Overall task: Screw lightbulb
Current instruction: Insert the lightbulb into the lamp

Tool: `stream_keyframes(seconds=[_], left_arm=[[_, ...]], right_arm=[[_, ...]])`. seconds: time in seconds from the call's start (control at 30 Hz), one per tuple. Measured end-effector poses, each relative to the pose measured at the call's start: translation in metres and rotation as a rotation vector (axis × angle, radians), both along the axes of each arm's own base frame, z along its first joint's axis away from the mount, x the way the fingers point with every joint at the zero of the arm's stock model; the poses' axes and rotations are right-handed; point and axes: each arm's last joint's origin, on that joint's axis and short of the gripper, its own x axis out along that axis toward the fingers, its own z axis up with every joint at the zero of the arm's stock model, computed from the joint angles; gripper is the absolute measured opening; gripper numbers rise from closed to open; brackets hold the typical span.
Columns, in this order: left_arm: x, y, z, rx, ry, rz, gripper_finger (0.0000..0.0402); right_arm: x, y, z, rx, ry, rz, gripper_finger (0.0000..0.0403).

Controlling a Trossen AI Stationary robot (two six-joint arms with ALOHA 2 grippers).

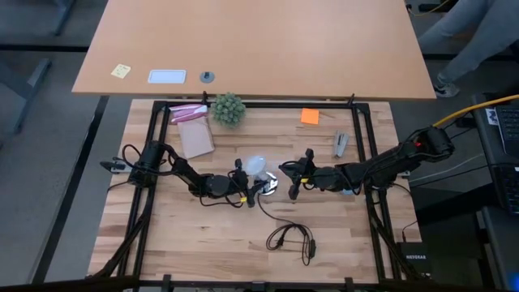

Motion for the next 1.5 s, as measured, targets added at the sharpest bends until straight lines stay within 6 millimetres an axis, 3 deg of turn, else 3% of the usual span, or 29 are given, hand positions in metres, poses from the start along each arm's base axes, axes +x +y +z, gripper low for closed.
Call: stream_keyframes(seconds=[0.8, 1.17, 1.3, 1.5], left_arm=[[0.000, -0.001, 0.001, 0.056, 0.013, -0.011, 0.0139], [0.000, -0.001, 0.001, 0.056, 0.013, -0.011, 0.0142], [0.000, -0.001, 0.001, 0.056, 0.013, -0.010, 0.0142], [0.000, 0.000, 0.002, 0.056, 0.012, -0.010, 0.0142]], right_arm=[[0.000, 0.000, 0.000, -0.056, 0.021, 0.004, 0.0020], [0.005, 0.001, 0.029, -0.139, -0.229, 0.070, 0.0020], [0.013, -0.004, 0.037, -0.138, -0.249, 0.138, 0.0020], [0.040, -0.011, 0.046, -0.136, -0.220, 0.198, 0.0020]])
